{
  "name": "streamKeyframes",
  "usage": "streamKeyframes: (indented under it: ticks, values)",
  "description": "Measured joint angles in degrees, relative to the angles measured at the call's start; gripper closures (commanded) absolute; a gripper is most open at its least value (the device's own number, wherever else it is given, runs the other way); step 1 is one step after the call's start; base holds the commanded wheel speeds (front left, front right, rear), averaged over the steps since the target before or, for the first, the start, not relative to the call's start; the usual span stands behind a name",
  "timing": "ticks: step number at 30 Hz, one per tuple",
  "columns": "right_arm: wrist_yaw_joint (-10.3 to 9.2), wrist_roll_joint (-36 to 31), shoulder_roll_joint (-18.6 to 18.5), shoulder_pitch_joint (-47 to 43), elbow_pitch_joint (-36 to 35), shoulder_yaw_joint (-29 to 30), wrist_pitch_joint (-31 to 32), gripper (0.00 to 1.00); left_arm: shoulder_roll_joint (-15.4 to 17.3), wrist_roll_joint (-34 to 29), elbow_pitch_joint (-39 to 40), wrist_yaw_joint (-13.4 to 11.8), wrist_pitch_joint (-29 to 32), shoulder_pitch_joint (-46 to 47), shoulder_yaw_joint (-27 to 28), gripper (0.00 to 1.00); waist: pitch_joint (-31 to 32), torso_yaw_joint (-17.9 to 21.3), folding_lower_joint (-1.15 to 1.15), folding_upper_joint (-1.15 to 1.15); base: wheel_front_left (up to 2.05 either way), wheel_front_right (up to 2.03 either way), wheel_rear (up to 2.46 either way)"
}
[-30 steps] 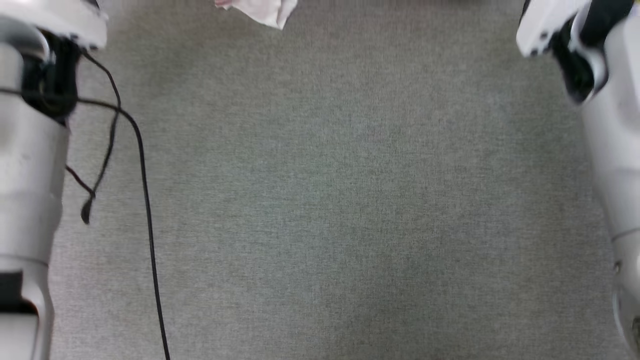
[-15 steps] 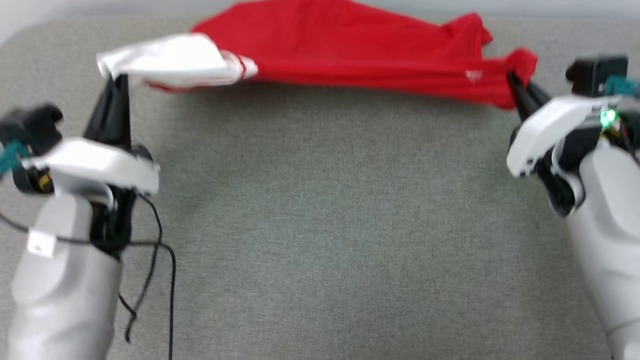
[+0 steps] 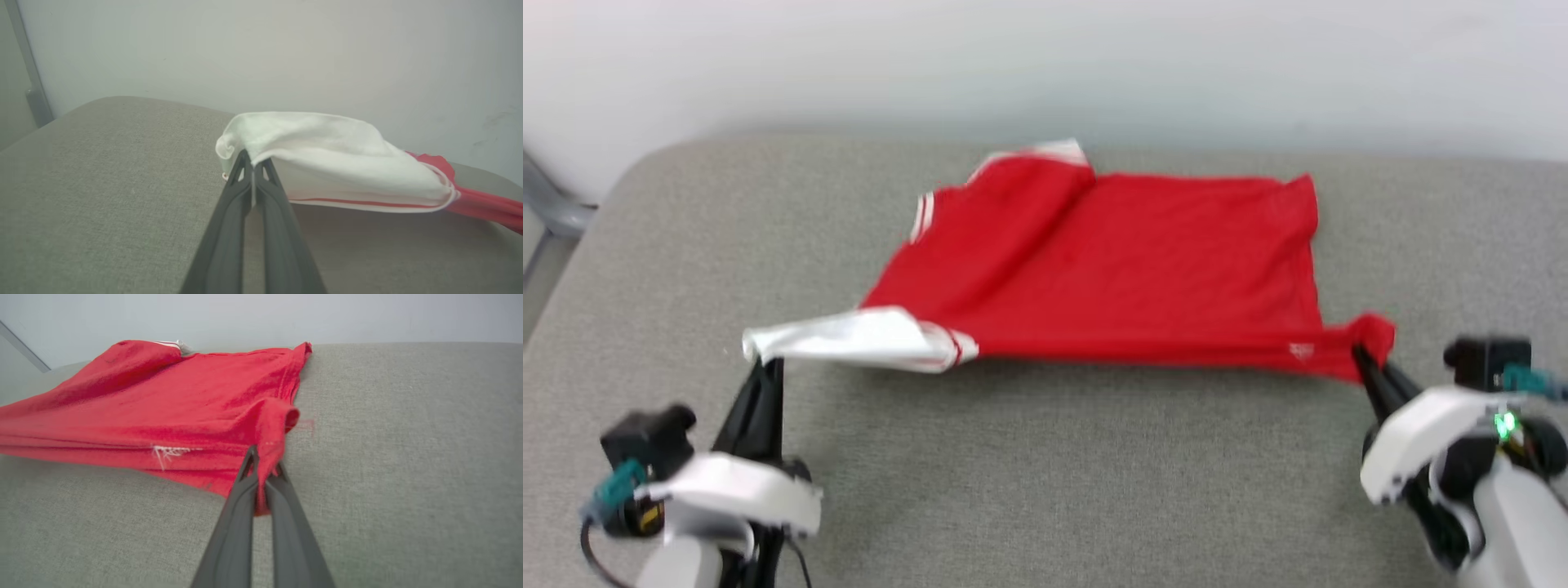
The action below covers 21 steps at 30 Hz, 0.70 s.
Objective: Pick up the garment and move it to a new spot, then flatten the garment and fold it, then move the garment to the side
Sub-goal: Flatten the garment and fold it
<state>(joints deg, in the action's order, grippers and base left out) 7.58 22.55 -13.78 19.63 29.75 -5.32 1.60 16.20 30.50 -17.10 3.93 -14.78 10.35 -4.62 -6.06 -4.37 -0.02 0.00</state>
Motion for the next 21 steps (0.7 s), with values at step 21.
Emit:
streamKeyframes:
  ticks: [21]
  values:
    - [0.01, -4.39, 7.84, -32.84, -23.27, 9.24, 10.94, 1.0, 0.12, 2.47, 19.81, -8.55, 9.17, -27.71, 1.24, 1.0, 8.69, -2.92, 0.01, 0.0, 0.0, 0.0, 0.0]
